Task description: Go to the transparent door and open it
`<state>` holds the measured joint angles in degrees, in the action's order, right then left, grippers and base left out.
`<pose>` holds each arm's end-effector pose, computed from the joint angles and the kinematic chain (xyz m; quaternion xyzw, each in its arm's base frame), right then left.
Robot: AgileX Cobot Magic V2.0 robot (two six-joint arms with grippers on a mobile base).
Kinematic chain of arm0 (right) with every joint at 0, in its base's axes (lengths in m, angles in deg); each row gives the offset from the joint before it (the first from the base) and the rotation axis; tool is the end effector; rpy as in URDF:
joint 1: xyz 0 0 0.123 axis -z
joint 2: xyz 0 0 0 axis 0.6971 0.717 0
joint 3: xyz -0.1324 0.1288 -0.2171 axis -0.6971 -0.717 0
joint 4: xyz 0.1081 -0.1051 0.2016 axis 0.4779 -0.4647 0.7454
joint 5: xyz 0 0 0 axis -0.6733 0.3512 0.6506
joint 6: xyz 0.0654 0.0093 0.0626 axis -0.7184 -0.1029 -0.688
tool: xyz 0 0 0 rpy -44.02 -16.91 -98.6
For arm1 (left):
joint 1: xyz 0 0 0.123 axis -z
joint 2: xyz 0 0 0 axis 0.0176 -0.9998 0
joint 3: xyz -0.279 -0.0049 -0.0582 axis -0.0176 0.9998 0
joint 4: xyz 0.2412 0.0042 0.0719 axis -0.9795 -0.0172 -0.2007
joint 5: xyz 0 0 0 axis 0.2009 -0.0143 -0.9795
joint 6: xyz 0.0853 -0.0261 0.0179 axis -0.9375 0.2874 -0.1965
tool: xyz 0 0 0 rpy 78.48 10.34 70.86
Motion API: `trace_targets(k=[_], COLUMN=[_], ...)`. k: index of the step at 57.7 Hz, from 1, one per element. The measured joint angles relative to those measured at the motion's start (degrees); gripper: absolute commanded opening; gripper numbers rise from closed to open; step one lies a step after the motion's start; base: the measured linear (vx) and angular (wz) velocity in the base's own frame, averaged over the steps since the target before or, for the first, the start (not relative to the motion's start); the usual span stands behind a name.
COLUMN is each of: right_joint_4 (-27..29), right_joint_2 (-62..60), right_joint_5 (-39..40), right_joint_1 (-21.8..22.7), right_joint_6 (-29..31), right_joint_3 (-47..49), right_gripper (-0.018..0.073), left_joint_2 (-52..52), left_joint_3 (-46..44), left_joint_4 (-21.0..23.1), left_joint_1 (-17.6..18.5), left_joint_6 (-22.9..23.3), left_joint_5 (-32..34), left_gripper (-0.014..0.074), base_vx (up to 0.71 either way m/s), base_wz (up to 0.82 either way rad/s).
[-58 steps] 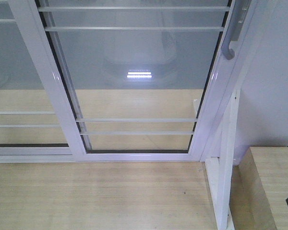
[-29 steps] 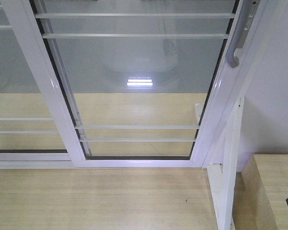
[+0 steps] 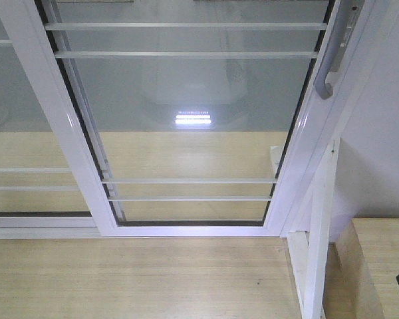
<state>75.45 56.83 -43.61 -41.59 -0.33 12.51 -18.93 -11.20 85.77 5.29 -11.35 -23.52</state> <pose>0.0567 -0.0029 0.1919 0.0248 0.7289 -0.0111 0.6840 0.0567 -0.0037 0.1941 0.0337 0.7184 -0.0154 0.6947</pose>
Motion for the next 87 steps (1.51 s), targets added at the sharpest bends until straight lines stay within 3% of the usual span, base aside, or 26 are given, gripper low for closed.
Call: trace_targets(k=[71,87], right_joint_4=[-0.2,1.6], right_joint_2=[0.0,0.0], right_joint_5=[0.0,3.1], right_joint_1=[0.0,0.0], right_joint_6=[0.0,-0.1], right_joint_3=[0.0,0.0], right_gripper=[-0.0006,-0.0006], left_joint_2=[0.0,0.0], left_joint_3=[0.0,0.0], left_joint_4=[0.0,0.0], left_joint_1=[0.0,0.0], left_joint_6=[0.0,0.0], left_joint_5=[0.0,0.0], left_gripper=[-0.0006,-0.0006], base_vx=[0.01,0.0], base_wz=[0.0,0.0])
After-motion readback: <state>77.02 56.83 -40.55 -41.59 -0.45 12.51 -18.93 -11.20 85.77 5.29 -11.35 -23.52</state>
